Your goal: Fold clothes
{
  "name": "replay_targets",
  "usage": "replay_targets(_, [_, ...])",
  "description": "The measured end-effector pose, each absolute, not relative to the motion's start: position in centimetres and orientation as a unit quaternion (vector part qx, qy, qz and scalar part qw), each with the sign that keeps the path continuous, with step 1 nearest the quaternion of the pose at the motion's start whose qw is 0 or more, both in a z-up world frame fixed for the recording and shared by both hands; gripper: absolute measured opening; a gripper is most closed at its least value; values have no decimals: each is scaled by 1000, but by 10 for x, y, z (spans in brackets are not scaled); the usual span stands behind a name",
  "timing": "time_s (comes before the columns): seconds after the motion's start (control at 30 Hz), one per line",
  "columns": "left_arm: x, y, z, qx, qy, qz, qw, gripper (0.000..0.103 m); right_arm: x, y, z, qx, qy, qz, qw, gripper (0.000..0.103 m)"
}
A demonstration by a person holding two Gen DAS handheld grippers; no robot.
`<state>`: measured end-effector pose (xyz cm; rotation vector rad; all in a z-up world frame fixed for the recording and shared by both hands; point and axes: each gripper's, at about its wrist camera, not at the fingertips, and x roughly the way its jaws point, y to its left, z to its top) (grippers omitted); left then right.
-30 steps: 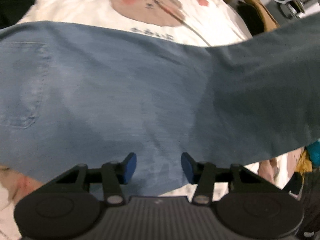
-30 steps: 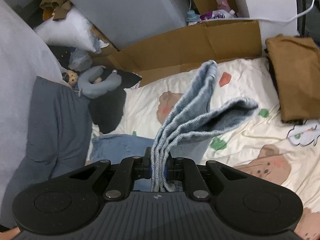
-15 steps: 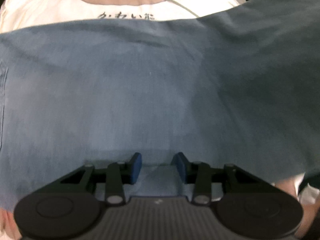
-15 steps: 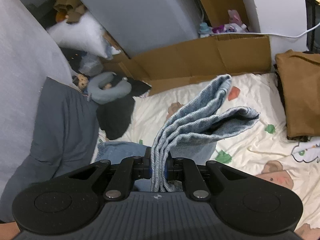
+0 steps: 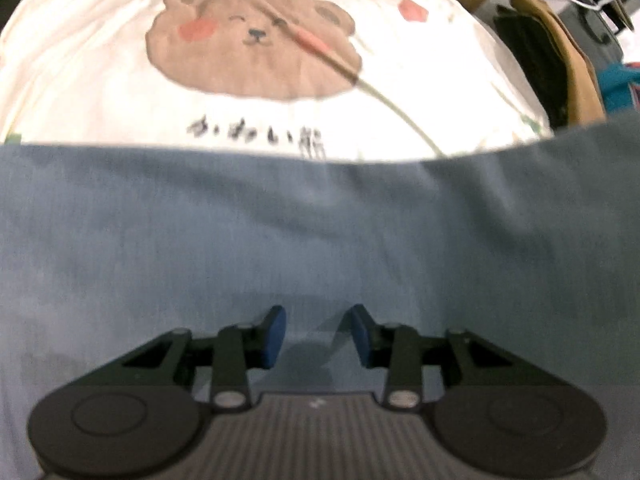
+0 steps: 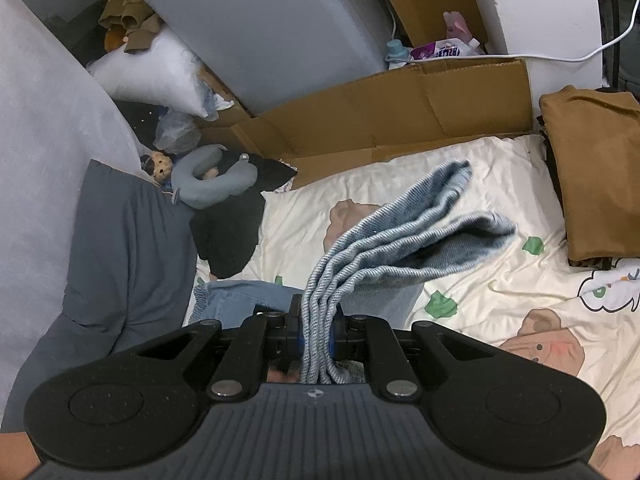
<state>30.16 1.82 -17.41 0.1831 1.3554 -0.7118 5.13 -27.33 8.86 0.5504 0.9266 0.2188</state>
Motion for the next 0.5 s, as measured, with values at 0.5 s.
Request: replay_targets(0.5, [359, -24, -183, 25, 620, -274, 735, 34, 55, -272, 93, 259, 435, 113, 855, 10])
